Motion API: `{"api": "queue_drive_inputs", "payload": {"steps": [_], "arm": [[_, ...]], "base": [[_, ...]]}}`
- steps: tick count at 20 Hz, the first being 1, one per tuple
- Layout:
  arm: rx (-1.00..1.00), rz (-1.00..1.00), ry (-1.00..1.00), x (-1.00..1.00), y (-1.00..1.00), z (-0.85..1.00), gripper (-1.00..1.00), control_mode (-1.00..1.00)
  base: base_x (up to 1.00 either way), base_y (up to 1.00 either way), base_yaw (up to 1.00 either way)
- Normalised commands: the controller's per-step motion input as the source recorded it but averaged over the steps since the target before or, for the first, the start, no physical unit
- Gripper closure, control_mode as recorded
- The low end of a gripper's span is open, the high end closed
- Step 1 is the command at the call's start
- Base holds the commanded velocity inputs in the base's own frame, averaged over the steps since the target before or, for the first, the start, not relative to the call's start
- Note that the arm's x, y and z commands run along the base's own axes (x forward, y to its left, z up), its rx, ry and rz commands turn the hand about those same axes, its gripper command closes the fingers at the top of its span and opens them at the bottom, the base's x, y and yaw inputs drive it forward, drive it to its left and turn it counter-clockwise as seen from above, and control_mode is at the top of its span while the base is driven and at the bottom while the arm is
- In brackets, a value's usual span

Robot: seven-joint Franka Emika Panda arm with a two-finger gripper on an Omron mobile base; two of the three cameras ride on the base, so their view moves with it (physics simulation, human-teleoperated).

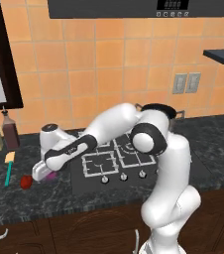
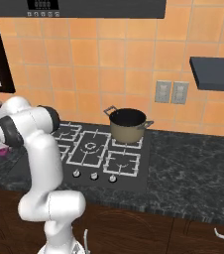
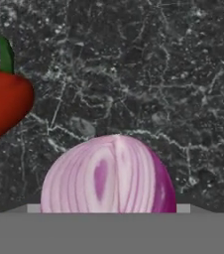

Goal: Put the bell pepper and onion in the pot. Retrieve the spatula and lightly stir the vegetables in the pot.

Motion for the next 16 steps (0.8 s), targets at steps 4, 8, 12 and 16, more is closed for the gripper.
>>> {"api": "queue_drive_inputs", "payload": {"steps": [4, 8, 12, 16], "arm": [[0.0, -0.01, -0.07, -0.09, -0.79, 0.94, 1.0, -1.0], [0.0, -0.04, 0.01, 0.04, -1.0, 1.0, 1.0, -1.0], [0.0, -0.04, 0.1, 0.18, -1.0, 1.0, 1.0, -1.0], [0.03, -0.01, 0.07, 0.21, -0.81, 0.75, 1.0, -1.0]], "base": [[0.0, 0.0, 0.0], [0.0, 0.0, 0.0], [0.0, 0.0, 0.0], [0.0, 0.0, 0.0]]}}
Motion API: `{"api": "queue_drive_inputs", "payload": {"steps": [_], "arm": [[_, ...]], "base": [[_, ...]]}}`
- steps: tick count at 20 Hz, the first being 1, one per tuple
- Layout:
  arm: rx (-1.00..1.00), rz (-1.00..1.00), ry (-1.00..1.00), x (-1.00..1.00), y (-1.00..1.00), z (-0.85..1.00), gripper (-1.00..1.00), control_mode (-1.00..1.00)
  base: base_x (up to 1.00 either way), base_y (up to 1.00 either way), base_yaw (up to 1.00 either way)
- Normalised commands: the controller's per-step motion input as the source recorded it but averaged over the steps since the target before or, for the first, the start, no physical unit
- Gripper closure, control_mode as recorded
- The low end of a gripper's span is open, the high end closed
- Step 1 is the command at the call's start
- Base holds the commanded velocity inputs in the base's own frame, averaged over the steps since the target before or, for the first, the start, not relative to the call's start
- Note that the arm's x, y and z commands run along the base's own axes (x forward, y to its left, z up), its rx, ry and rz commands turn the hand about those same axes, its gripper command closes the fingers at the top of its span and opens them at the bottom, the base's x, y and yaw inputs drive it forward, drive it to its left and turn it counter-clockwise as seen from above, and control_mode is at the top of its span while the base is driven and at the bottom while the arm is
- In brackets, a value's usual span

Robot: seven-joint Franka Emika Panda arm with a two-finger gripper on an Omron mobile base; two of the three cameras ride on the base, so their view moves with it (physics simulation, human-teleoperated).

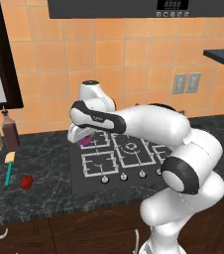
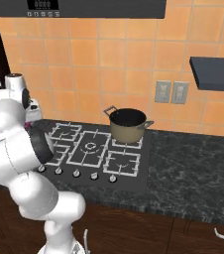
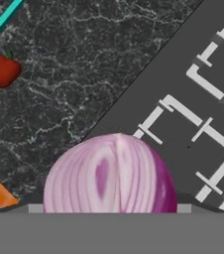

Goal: Put the bell pepper and onion in the pot. Retrieve the spatula and lightly stir the vegetables in the pot.

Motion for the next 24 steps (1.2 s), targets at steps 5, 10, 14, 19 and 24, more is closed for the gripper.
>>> {"api": "queue_drive_inputs", "payload": {"steps": [5, 10, 14, 19, 24], "arm": [[0.0, 0.0, 0.0, 0.0, 0.0, 0.0, 1.0, -1.0], [-0.03, -0.04, 0.0, 0.4, -0.54, 0.01, 1.0, -1.0], [-0.08, -0.24, 0.0, 0.62, -1.0, 0.22, 1.0, -1.0], [-0.06, -0.31, -0.02, 0.56, -1.0, 0.23, 1.0, -1.0], [-0.05, -0.27, -0.05, 0.62, -1.0, 0.04, 1.0, -1.0]], "base": [[0.0, 0.0, 0.0], [0.0, 0.0, 0.0], [0.0, 0.0, 0.0], [0.0, 0.0, 0.0], [0.0, 0.0, 0.0]]}}
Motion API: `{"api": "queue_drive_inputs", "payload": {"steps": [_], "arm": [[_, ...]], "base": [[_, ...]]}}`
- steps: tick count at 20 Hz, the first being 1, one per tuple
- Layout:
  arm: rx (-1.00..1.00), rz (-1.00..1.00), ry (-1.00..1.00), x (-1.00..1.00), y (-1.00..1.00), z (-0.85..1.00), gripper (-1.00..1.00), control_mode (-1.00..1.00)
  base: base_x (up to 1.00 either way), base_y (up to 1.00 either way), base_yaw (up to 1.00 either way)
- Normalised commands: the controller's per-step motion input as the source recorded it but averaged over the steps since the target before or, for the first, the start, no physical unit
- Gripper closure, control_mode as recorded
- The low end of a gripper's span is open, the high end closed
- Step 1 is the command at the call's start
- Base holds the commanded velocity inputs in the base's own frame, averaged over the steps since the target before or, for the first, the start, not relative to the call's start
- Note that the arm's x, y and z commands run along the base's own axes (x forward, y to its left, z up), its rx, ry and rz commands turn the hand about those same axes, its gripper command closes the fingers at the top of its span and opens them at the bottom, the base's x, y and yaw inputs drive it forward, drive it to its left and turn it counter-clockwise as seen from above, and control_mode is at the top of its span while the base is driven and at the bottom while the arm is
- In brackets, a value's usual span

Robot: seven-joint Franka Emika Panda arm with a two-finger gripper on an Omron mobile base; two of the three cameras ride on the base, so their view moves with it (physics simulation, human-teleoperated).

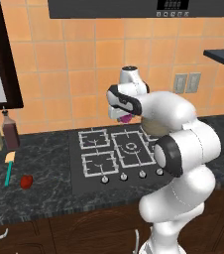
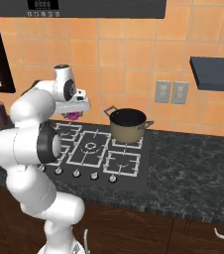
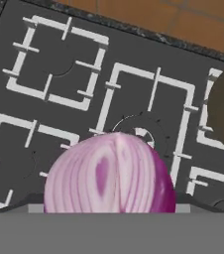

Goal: Put the bell pepper and onion in the pot. Retrieve the spatula and lightly stir the vegetables in the pot.

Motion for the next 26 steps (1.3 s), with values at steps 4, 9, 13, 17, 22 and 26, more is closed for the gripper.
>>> {"api": "queue_drive_inputs", "payload": {"steps": [4, 9, 13, 17, 22, 26], "arm": [[-0.09, -0.28, -0.1, 0.35, -1.0, 0.0, 1.0, -1.0], [0.02, -0.2, -0.29, 0.0, -0.95, 0.0, 1.0, -1.0], [0.23, -0.11, -0.23, 0.05, -0.81, 0.0, 1.0, -1.0], [0.1, -0.16, 0.02, 0.28, -0.6, 0.0, 1.0, -1.0], [0.0, -0.12, 0.04, 0.53, -0.2, -0.05, 1.0, -1.0], [0.0, -0.05, 0.05, 0.35, -0.14, -0.15, 1.0, -1.0]], "base": [[0.0, 0.0, 0.0], [0.0, 0.0, 0.0], [0.0, 0.0, 0.0], [0.0, 0.0, 0.0], [0.0, 0.0, 0.0], [0.0, 0.0, 0.0]]}}
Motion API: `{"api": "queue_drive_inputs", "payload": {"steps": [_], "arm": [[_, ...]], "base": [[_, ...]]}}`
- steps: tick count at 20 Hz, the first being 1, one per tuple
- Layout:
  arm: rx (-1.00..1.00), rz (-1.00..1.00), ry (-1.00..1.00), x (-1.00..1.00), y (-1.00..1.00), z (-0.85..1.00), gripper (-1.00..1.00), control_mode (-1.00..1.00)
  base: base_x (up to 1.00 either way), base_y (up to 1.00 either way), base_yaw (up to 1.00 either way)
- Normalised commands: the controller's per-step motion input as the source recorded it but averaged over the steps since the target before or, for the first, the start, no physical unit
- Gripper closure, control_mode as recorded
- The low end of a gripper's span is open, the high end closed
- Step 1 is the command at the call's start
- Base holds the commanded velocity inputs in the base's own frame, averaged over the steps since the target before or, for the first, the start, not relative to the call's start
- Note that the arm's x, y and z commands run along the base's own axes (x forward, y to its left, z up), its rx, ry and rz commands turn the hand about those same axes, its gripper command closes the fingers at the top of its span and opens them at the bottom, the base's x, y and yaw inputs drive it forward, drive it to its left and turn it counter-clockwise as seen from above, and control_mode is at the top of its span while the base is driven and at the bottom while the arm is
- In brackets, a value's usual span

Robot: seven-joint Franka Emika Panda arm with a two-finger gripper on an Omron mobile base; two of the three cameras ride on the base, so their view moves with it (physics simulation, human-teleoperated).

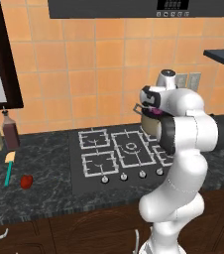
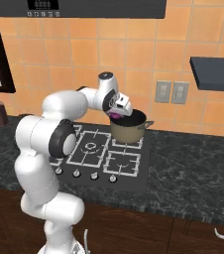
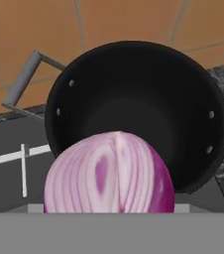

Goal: Put the bell pepper and onion in the pot. Retrieve the spatula and lightly stir the vegetables in the pot.

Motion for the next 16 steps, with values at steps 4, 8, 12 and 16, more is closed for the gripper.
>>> {"api": "queue_drive_inputs", "payload": {"steps": [4, 8, 12, 16], "arm": [[0.0, -0.02, 0.01, 0.29, -0.19, -0.23, 1.0, -1.0], [0.0, -0.01, 0.0, 0.34, -0.21, -0.29, 1.0, -1.0], [0.0, 0.0, 0.0, 0.28, -0.26, -0.32, 1.0, -1.0], [0.0, 0.0, 0.0, 0.36, -0.21, -0.34, 1.0, -1.0]], "base": [[0.0, 0.0, 0.0], [0.0, 0.0, 0.0], [0.0, 0.0, 0.0], [0.0, 0.0, 0.0]]}}
